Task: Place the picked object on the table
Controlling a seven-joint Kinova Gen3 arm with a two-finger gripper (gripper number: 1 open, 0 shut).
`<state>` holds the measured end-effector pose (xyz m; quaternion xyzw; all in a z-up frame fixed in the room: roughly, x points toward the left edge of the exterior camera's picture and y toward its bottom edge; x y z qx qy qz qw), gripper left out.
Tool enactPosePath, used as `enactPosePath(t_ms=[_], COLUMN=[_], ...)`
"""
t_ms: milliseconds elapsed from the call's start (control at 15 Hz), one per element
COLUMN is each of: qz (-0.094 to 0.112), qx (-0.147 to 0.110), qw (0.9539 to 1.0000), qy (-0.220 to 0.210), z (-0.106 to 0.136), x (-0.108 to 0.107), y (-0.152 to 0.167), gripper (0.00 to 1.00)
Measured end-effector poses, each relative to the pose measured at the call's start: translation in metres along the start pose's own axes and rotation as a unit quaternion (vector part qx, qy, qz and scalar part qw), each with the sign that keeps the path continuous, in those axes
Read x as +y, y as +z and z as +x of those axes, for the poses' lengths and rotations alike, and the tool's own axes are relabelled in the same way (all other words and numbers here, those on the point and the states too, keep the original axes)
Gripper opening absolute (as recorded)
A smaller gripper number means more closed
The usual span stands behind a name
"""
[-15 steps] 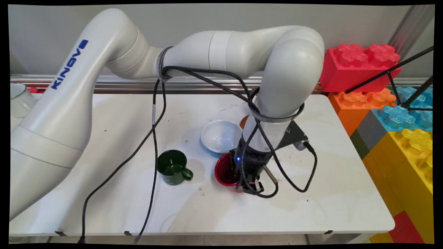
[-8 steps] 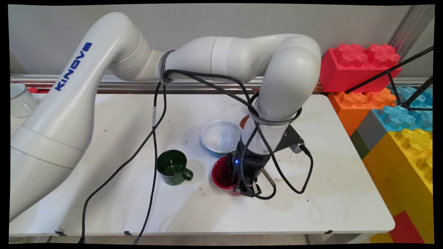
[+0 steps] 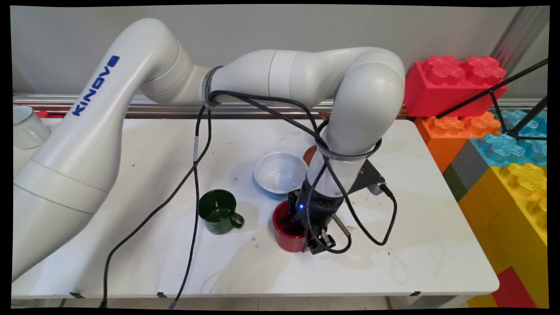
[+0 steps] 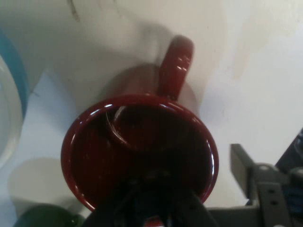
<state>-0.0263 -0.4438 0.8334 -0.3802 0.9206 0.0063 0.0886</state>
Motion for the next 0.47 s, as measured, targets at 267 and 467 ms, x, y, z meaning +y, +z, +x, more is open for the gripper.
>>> enactPosePath(t_ms=[267, 467], qz=[0.000, -0.002], qx=[0.004, 0.009], qw=[1.0000, 0.9999], qy=[-0.008, -0.012], z=[0.0006, 0.0018], x=[-0.0015, -0.0017], y=[0.0014, 0.0006], gripper=[1.00, 1.00])
